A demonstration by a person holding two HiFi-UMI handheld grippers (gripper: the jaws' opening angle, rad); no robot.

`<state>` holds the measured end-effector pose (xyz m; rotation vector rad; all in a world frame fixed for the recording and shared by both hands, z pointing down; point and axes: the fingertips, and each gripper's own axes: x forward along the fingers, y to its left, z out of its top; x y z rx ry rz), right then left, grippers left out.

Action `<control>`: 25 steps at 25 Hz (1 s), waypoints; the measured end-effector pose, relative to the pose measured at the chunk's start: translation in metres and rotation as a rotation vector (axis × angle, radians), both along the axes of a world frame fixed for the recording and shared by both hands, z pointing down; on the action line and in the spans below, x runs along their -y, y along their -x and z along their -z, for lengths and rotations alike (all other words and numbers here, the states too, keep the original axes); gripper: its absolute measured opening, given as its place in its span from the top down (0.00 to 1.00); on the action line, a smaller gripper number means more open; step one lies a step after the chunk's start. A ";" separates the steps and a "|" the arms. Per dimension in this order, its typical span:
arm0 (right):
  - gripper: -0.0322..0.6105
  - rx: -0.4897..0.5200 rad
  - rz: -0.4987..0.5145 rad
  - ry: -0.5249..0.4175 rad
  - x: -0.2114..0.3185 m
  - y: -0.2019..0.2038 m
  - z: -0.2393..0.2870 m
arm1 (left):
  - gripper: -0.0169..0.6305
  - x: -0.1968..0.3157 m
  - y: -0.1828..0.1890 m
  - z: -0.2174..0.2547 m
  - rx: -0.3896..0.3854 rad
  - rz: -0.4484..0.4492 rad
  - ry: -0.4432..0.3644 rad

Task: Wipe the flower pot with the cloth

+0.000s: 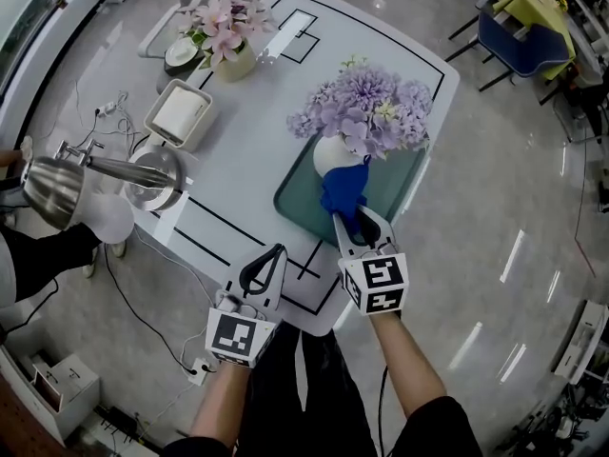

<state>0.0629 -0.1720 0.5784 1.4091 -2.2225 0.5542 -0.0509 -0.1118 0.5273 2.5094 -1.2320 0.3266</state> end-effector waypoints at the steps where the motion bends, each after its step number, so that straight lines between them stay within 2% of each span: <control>1: 0.80 0.001 0.001 0.004 -0.003 0.002 0.000 | 0.95 0.000 0.001 -0.001 0.001 0.000 0.003; 4: 0.80 -0.005 0.044 -0.060 -0.008 0.018 0.020 | 0.95 0.002 0.003 0.002 -0.023 0.014 0.026; 8: 0.80 -0.004 0.110 -0.190 0.003 0.051 0.063 | 0.95 0.005 0.011 0.001 -0.008 0.011 0.005; 11: 0.80 0.024 0.104 -0.212 0.019 0.063 0.073 | 0.95 0.008 0.018 0.000 0.000 0.026 0.016; 15: 0.80 0.038 0.049 -0.179 0.039 0.065 0.062 | 0.95 0.010 0.023 -0.001 -0.017 0.014 -0.006; 18: 0.80 0.036 0.013 -0.124 0.045 0.059 0.042 | 0.95 0.013 0.029 -0.003 -0.015 0.025 0.009; 21: 0.80 0.019 0.002 -0.070 0.044 0.055 0.019 | 0.95 0.016 0.035 -0.004 -0.013 0.039 0.023; 25: 0.80 -0.001 -0.002 -0.025 0.036 0.051 -0.002 | 0.95 0.018 0.035 -0.001 -0.017 0.026 0.004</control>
